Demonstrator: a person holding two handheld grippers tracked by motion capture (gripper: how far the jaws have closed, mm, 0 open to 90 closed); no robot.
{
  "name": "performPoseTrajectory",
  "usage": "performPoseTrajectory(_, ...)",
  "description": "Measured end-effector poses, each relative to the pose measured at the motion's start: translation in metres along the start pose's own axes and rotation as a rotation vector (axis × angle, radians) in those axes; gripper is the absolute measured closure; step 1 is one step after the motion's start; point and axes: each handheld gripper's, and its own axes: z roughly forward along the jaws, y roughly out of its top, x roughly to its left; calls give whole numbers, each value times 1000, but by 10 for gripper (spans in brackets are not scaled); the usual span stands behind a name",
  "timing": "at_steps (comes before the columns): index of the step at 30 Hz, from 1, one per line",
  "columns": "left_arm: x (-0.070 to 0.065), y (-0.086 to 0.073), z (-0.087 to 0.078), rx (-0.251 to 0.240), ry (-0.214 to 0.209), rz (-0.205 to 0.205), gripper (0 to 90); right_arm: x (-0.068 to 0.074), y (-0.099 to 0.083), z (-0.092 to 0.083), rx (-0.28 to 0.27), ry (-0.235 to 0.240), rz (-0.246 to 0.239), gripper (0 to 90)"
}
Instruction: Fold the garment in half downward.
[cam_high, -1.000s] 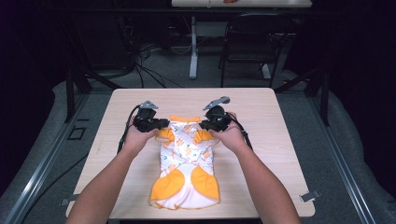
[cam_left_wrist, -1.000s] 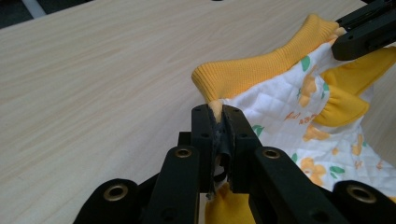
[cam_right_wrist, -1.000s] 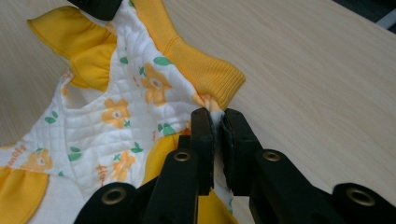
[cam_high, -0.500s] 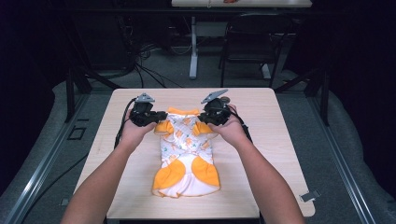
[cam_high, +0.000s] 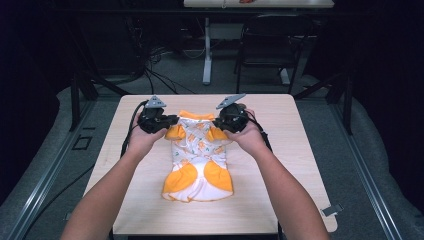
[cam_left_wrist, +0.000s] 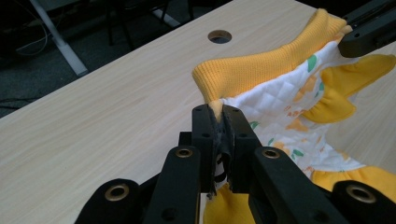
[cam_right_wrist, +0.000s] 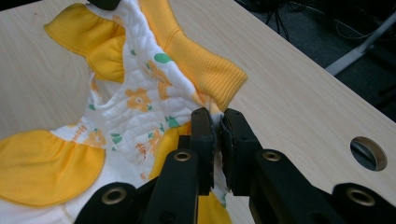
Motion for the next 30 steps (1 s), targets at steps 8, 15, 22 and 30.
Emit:
performPoseTrajectory(8,-4,-11,-2,4,-17,17,845,8,-3,-1,19,4,-46,833)
performPoseTrajectory(15,-10,-23,-7,1,-53,38,845,15,-14,-3,19,19,-69,833)
performPoseTrajectory(22,-19,-29,-13,8,-85,67,845,23,-25,-10,26,43,-96,834)
performPoseTrajectory(30,-27,-38,-18,22,-108,89,845,31,-38,-14,25,68,-97,835)
